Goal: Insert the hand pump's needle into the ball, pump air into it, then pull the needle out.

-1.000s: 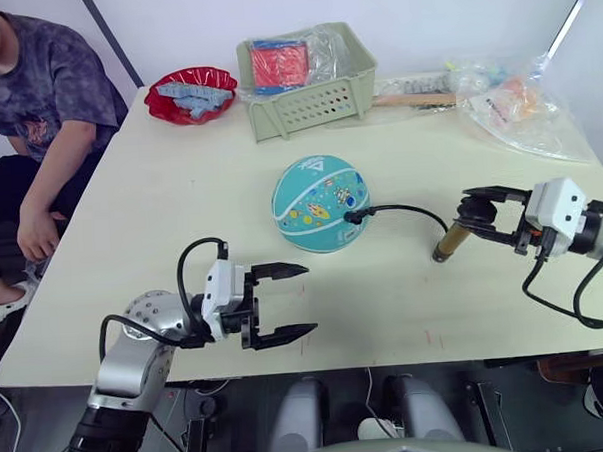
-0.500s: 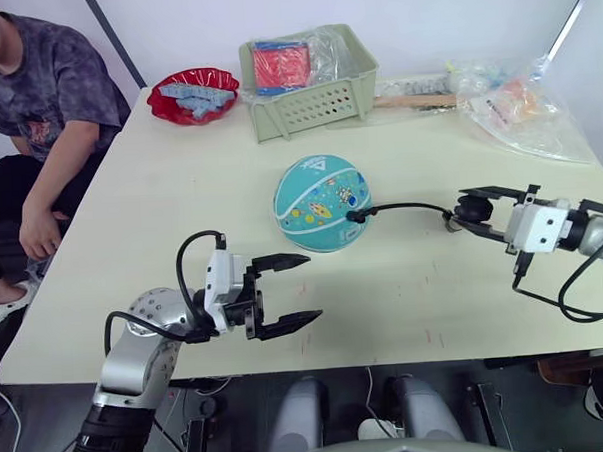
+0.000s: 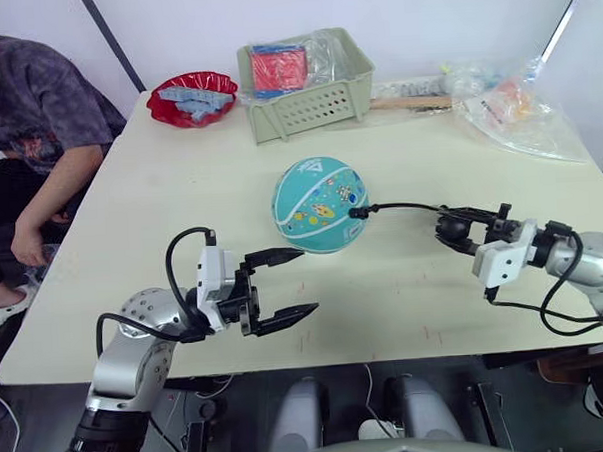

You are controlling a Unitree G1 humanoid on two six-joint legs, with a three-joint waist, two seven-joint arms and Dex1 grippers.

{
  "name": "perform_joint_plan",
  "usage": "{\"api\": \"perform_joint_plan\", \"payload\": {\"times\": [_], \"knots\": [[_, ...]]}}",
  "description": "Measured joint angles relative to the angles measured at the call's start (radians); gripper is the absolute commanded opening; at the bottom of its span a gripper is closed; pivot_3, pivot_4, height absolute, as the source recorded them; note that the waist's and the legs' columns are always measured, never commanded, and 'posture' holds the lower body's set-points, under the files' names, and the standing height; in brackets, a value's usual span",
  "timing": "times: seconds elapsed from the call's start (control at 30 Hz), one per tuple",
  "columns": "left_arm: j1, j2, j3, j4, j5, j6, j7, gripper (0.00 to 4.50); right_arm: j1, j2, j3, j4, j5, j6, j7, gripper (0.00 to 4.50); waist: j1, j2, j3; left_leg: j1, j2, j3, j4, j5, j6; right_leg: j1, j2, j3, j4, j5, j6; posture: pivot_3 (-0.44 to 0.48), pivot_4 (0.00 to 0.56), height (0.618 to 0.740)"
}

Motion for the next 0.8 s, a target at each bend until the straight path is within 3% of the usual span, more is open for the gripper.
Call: {"api": "perform_joint_plan", "payload": {"times": [0.17, 0.2, 0.33, 0.63, 0.8], "knots": [[0.0, 0.0, 0.0, -0.002, 0.0, 0.006, -0.001, 4.5, 0.001, 0.041, 0.068, -0.043, -0.005, 0.028, 0.002, 1.69, -0.008, -0.001, -0.001, 0.001, 0.002, 0.0, 0.0, 0.0, 0.0, 0.0, 0.003, 0.001, 0.0, 0.001, -0.001, 0.0, 0.15, 0.738], [-0.002, 0.0, -0.001, -0.002, 0.0, 0.006, -0.002, 4.5, -0.003, 0.046, 0.085, -0.052, 0.007, 0.04, 0.015, 2.66, -0.011, -0.001, -0.001, 0.002, 0.002, 0.0, 0.0, 0.0, 0.0, 0.0, 0.003, 0.001, 0.001, 0.001, -0.001, 0.0, 0.15, 0.738], [-0.009, -0.001, -0.001, -0.002, 0.001, 0.006, -0.005, 4.5, 0.016, 0.055, 0.182, -0.043, 0.058, 0.069, 0.083, 4.47, -0.016, 0.0, 0.0, 0.002, 0.002, 0.0, 0.0, 0.0, 0.0, 0.0, 0.004, 0.001, 0.001, 0.001, -0.002, 0.0, 0.15, 0.738], [-0.01, -0.001, -0.001, 0.0, 0.002, 0.005, -0.007, 4.5, 0.039, 0.008, 0.176, -0.052, 0.247, 0.082, 0.136, 4.47, -0.017, 0.0, 0.0, 0.002, 0.002, 0.001, 0.0, 0.0, 0.0, 0.0, 0.003, 0.002, 0.001, 0.001, -0.002, 0.0, 0.15, 0.738], [-0.041, -0.016, 0.004, 0.018, 0.009, 0.002, 0.019, 4.5, 0.18, 0.006, 0.124, -0.205, 0.574, 0.269, 0.197, 4.47, -0.012, 0.0, 0.0, 0.002, 0.003, 0.0, 0.0, 0.0, 0.0, 0.0, 0.003, 0.002, 0.001, 0.001, -0.002, 0.0, 0.15, 0.738]]}}
